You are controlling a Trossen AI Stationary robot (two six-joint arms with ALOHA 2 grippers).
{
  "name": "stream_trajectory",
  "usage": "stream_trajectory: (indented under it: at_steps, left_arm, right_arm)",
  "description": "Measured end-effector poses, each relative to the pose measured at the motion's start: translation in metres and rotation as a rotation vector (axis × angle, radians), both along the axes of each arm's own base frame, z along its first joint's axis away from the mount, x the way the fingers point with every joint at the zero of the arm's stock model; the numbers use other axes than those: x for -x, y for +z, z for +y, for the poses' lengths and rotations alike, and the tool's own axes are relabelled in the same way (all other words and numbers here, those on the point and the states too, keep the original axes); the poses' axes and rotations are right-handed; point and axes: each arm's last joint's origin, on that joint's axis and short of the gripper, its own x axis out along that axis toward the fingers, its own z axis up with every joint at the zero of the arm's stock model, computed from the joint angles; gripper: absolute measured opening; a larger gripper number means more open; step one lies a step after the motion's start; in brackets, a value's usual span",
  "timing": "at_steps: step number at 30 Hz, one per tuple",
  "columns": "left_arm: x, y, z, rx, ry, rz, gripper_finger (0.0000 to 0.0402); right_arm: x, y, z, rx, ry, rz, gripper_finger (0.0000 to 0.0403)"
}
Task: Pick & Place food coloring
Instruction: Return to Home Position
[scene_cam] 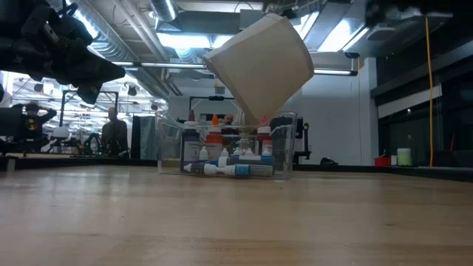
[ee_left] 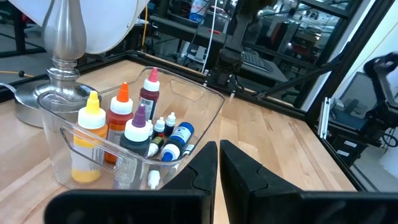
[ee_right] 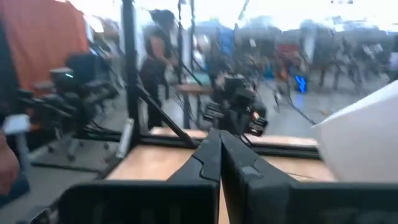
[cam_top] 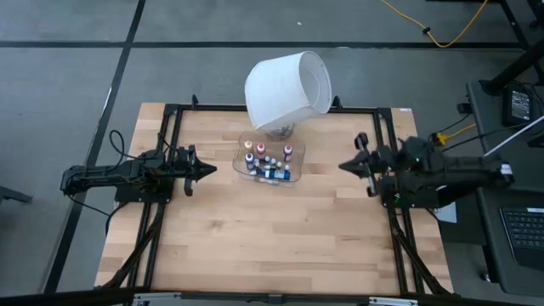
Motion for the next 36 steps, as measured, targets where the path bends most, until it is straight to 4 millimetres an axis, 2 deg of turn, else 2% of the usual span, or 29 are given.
stream_trajectory:
  at_steps: [2, 5, 8, 12, 17, 20, 24, 27, 36]
  left_arm:
    - [0.0, 0.0, 0.0, 0.0, 0.0, 0.0, 0.0015]
    - [0.0, 0.0, 0.0, 0.0, 0.0, 0.0, 0.0015]
    - [0.0, 0.0, 0.0, 0.0, 0.0, 0.0, 0.0015]
    - [0.0, 0.0, 0.0, 0.0, 0.0, 0.0, 0.0015]
    - [0.0, 0.0, 0.0, 0.0, 0.001, 0.002, 0.0015]
    - [0.0, 0.0, 0.0, 0.0, 0.001, 0.004, 0.0015]
    - [0.0, 0.0, 0.0, 0.0, 0.001, 0.004, 0.0015]
    - [0.0, 0.0, 0.0, 0.0, 0.002, 0.004, 0.0015]
    - [0.0, 0.0, 0.0, 0.0, 0.001, 0.004, 0.0015]
  right_arm:
    - [0.013, -0.025, 0.001, -0.025, 0.043, -0.066, 0.0004]
    - [0.031, -0.053, 0.003, -0.012, 0.108, -0.168, 0.0005]
    - [0.044, -0.072, 0.004, 0.022, 0.113, -0.229, 0.0005]
    - [0.052, -0.093, 0.005, 0.037, 0.131, -0.284, 0.0003]
    - [0.046, -0.11, 0.006, 0.103, 0.147, -0.124, 0.0002]
    - [0.044, -0.124, 0.003, 0.181, 0.074, 0.009, 0.0002]
    - [0.043, -0.127, 0.001, 0.264, -0.023, 0.037, 0.0002]
    - [0.042, -0.128, 0.0, 0.254, -0.044, 0.057, 0.0005]
    - [0.042, -0.128, 0.0, 0.247, -0.048, 0.055, 0.0051]
